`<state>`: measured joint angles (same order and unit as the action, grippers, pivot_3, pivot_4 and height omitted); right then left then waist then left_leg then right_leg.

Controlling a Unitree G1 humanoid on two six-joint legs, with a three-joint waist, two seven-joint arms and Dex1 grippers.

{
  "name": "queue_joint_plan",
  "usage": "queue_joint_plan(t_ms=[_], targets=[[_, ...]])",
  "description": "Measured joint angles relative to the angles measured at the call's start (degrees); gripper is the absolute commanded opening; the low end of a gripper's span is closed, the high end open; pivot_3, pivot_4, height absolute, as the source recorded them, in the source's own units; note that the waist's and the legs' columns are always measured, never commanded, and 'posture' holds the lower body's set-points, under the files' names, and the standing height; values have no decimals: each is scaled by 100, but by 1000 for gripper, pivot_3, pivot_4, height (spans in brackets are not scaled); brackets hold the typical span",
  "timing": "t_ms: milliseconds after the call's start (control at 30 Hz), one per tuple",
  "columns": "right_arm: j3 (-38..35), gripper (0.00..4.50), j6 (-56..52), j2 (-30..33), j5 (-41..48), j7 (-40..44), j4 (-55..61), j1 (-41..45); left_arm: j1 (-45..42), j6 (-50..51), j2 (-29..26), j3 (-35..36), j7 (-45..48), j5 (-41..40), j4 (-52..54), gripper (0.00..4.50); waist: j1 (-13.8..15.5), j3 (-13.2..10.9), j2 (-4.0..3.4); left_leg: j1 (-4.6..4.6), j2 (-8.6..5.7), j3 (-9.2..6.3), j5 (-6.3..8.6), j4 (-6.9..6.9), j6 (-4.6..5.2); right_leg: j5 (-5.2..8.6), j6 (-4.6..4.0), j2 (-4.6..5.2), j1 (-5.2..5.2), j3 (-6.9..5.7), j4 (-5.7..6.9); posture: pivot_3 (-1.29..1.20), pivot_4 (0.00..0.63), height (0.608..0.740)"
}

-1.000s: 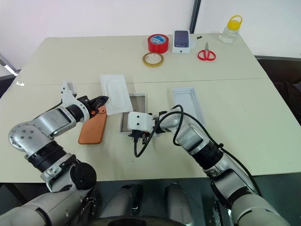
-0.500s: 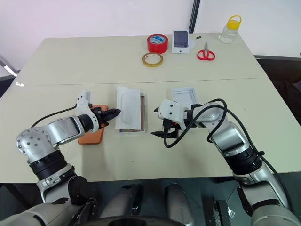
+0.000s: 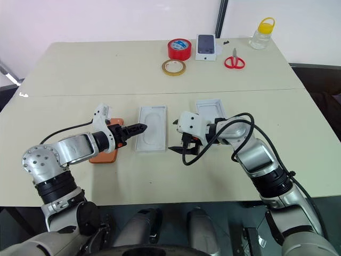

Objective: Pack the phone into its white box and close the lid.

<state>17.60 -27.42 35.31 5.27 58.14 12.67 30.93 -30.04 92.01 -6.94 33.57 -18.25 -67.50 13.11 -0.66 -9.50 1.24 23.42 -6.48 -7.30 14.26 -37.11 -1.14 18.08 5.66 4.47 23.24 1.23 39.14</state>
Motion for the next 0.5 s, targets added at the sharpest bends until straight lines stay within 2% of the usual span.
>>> queue_joint_plan(t_ms=[200,233,333,467,500], targets=[[0,4500,-30,-81,-12,-120,-111,109,-133,-33,-368,85,116,-196,1,3792,-15,0,0,0,1,0,0,1,0,0,0,-1,3,0,1,0,150,740],[-3,4245,-55,-124,-15,-179,-148,174,-235,-104,-517,122,156,-207,7,3871,-15,0,0,0,1,0,0,1,0,0,0,-1,2,0,1,0,150,740],[-18,3127,-330,-423,2,-417,-293,382,-247,-481,-1179,-6,511,-34,78,3898,-48,0,-1,0,2,2,-1,6,-2,0,-1,-2,7,3,1,0,150,740],[10,1012,-858,-937,8,-773,-391,625,409,-1508,-2569,-775,1441,1030,272,3898,-47,1,-4,-1,2,3,-4,17,-7,-1,-3,-3,13,8,1,0,150,740],[14,550,-919,-1006,8,-836,-393,642,530,-1677,-2712,-886,1603,1225,264,3898,-31,0,-6,-1,1,3,-4,17,-7,-1,-4,-2,13,8,-1,0,150,740]])
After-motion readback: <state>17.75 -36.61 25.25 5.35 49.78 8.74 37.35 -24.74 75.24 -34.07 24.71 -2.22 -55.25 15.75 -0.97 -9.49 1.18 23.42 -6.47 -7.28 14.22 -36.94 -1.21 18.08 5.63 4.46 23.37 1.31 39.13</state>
